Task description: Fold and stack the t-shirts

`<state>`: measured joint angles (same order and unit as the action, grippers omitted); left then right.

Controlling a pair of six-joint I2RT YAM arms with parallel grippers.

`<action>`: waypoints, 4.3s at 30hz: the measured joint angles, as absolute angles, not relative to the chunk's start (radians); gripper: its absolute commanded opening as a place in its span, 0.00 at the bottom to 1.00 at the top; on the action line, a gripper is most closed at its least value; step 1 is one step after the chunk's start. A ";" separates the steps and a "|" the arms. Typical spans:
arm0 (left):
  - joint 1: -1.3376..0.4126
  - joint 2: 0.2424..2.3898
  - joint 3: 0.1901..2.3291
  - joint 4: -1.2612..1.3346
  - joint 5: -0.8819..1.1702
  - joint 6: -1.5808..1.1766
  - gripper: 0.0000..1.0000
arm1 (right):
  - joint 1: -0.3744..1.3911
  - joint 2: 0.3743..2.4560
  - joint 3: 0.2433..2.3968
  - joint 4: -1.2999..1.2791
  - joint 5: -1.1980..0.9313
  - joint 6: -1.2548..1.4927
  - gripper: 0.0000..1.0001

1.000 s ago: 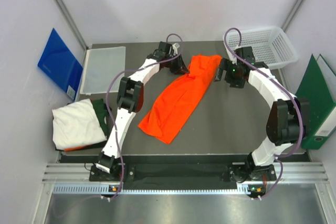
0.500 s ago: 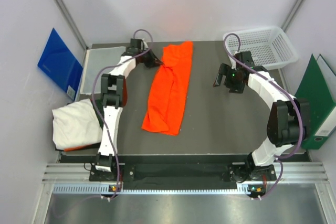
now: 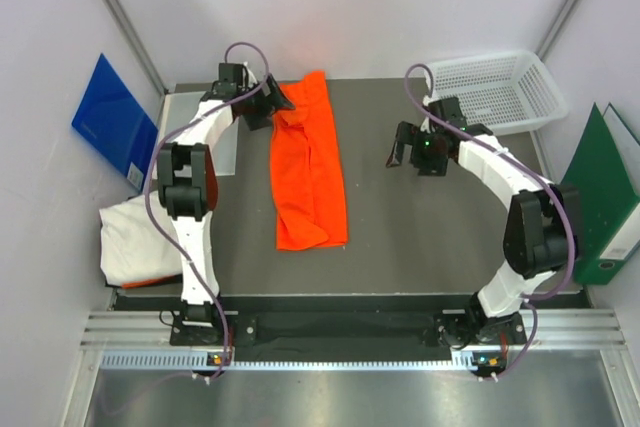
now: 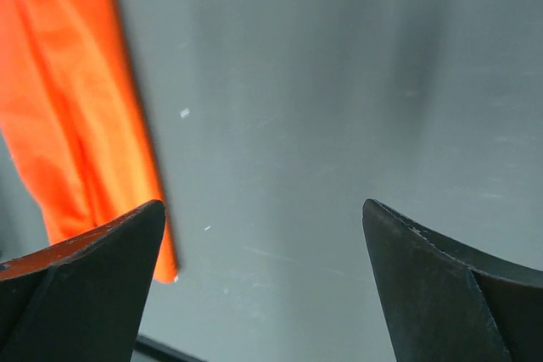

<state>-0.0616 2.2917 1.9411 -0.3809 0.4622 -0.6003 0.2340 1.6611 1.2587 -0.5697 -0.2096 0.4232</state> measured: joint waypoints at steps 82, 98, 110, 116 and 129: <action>-0.271 1.420 1.071 -0.746 0.230 -0.805 0.00 | 0.575 1.815 1.372 -0.588 -0.496 0.553 0.00; -0.239 1.877 1.555 -0.710 0.208 -0.764 0.00 | 0.496 2.091 1.776 -0.617 -0.356 0.349 0.01; -0.156 2.022 1.746 -0.728 0.193 -0.748 0.04 | 0.456 2.348 2.183 -0.618 -0.348 0.360 0.44; -0.132 2.126 1.861 -0.763 0.186 -0.722 0.99 | 0.429 2.414 2.220 -0.564 -0.340 0.405 0.92; -0.134 1.934 1.548 -0.744 0.166 -0.706 0.99 | 0.329 2.159 1.777 -0.490 -0.324 0.413 0.92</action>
<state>-0.1345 1.9339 1.5478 -0.7444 0.1658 -0.7055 0.3294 2.1586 1.7771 -0.4904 -0.3241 0.4129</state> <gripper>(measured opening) 0.987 0.941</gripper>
